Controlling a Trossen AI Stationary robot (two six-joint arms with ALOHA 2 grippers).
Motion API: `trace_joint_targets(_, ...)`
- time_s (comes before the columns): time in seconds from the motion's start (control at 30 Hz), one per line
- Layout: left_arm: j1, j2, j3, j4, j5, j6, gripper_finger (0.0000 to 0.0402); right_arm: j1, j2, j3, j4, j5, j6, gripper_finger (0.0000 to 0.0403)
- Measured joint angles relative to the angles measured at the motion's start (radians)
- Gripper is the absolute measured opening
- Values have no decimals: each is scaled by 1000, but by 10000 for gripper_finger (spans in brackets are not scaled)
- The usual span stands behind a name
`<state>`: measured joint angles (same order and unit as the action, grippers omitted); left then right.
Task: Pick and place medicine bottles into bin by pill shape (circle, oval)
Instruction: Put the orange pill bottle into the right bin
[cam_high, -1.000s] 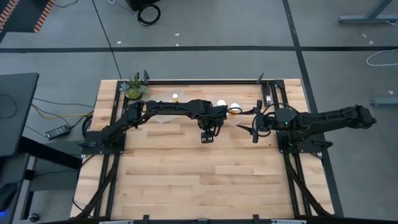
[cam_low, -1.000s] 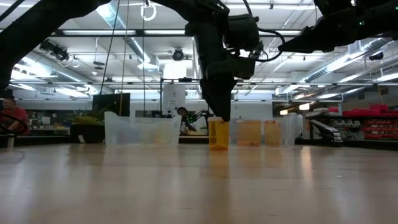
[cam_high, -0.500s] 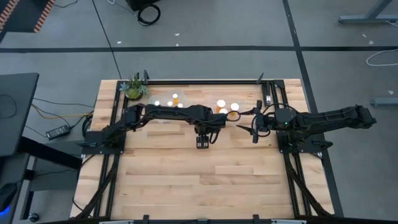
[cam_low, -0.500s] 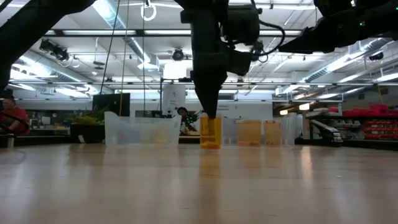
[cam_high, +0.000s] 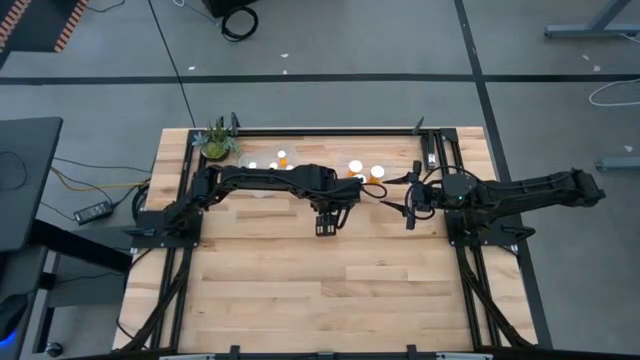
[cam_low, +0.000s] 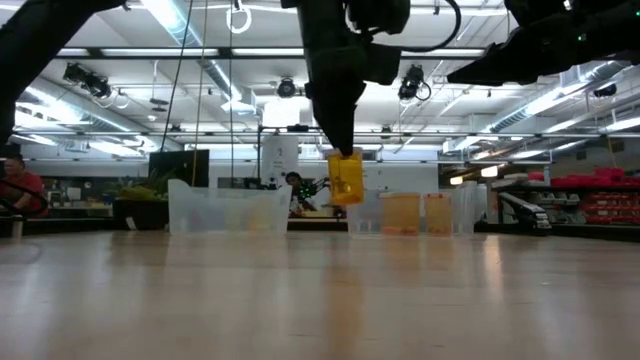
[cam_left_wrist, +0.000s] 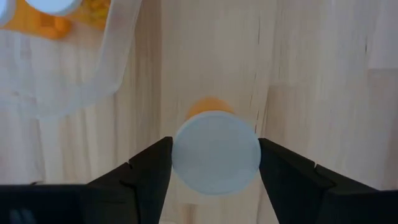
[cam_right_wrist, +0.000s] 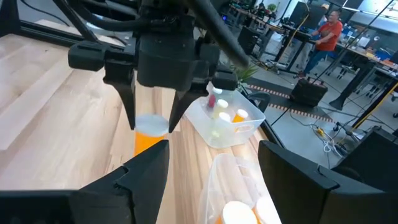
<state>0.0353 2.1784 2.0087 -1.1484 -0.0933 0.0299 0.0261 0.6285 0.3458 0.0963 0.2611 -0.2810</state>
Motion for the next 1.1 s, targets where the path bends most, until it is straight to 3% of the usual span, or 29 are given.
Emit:
trace_joint_targets(0.67,18,-4,-201,165,36,-13,240,0,0,0,4,0,0,254)
trace_joint_targets(0.97,20,1,-203,177,51,-37,327,0,0,0,4,0,0,254)
trace_joint_targets(1.1,26,0,-163,108,51,-47,359,0,0,0,4,0,0,254)
